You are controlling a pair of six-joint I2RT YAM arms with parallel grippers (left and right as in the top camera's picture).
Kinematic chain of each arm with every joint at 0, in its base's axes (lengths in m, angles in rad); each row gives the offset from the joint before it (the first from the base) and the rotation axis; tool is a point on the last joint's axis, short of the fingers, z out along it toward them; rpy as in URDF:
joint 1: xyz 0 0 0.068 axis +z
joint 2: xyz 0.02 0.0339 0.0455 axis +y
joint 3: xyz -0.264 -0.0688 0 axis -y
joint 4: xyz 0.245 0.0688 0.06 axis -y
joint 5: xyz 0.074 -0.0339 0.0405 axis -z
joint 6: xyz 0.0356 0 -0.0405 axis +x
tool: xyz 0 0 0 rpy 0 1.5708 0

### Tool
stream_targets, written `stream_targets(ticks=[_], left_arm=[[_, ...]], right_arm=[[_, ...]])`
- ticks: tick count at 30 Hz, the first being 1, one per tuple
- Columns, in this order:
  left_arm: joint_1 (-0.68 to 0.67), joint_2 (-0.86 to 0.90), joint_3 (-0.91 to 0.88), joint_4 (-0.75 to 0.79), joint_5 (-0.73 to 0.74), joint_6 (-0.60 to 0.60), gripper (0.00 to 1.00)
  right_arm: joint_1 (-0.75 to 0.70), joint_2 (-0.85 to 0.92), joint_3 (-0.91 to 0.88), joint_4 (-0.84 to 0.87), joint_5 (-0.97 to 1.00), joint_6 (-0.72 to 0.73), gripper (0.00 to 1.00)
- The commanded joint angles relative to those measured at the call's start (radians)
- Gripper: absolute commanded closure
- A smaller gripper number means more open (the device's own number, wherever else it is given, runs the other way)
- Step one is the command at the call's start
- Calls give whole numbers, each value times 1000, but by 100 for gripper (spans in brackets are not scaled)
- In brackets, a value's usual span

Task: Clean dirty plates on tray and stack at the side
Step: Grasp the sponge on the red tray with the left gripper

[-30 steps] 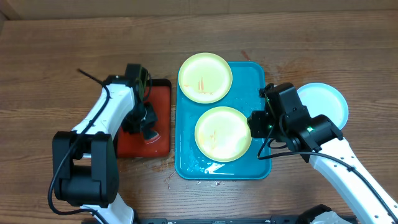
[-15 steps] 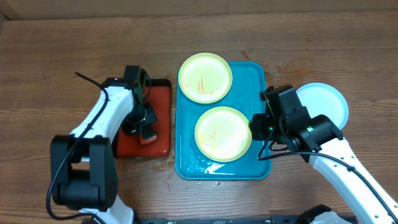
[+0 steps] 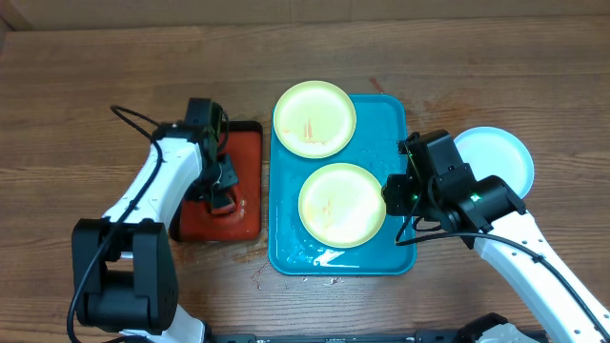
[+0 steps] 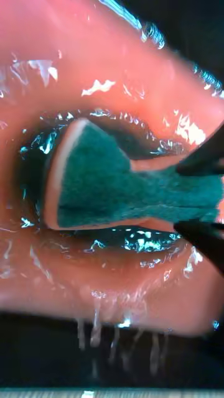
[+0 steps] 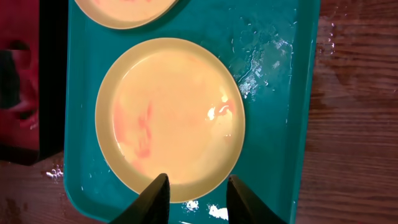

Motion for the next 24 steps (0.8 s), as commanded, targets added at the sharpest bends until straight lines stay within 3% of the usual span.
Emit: stream_targets(ticks=[1, 3, 6, 9, 10, 16, 21, 24], left_arm=[[5, -2, -71, 53, -11, 13, 72], [5, -2, -100, 87, -11, 13, 64], [5, -2, -134, 127, 5, 14, 64], [5, -2, -158, 153, 7, 13, 93], [5, -2, -162, 157, 8, 13, 96], [6, -3, -137, 119, 10, 14, 96], [7, -27, -5, -26, 11, 14, 96], [6, -69, 76, -113, 10, 15, 96]], right_arm=[[-2, -4, 14, 2, -6, -7, 68], [-2, -4, 14, 2, -6, -7, 68], [-2, -4, 14, 0, -6, -7, 68], [-2, -4, 14, -3, -6, -7, 68], [-2, -4, 14, -5, -6, -7, 68], [-2, -4, 14, -9, -5, -7, 69], [-18, -4, 14, -16, 37, 48, 76], [-50, -4, 14, 0, 58, 70, 76]])
